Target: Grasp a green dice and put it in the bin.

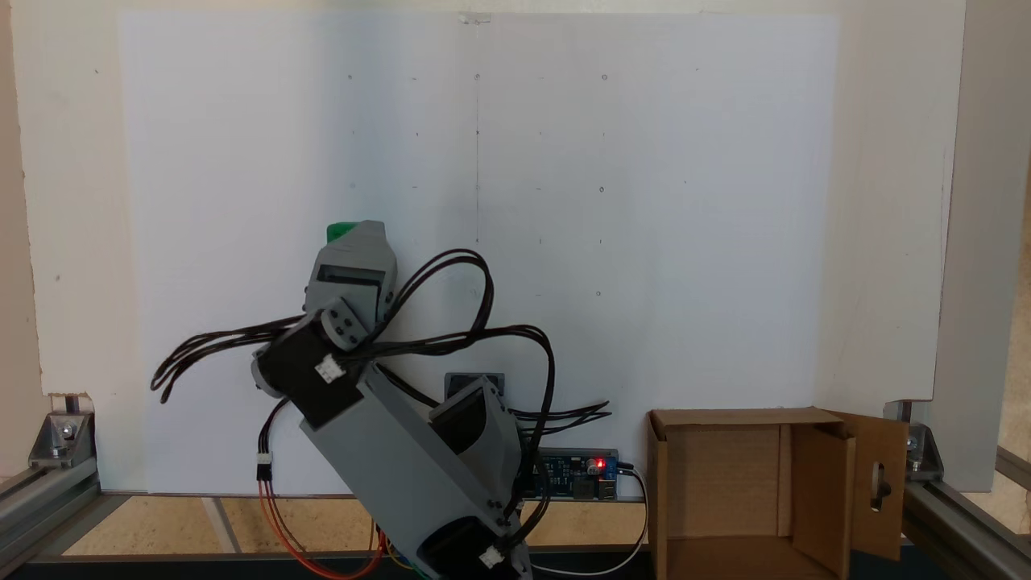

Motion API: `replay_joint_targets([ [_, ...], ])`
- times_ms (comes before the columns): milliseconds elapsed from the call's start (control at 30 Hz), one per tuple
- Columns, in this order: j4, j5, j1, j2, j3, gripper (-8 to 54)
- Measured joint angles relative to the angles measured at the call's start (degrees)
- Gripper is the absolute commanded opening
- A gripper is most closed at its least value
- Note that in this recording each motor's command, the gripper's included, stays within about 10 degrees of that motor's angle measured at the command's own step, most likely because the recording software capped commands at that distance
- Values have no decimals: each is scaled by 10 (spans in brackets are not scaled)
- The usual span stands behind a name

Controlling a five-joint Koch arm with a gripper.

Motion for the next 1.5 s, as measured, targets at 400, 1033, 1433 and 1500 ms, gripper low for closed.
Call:
replay_joint_targets([
  [400, -149, 12, -27, 0, 92, 442],
  [1033, -250, 19, -47, -20, 162, 439],
  [1433, -270, 20, -93, -42, 162, 417],
  [1500, -270, 20, -92, -43, 162, 417],
])
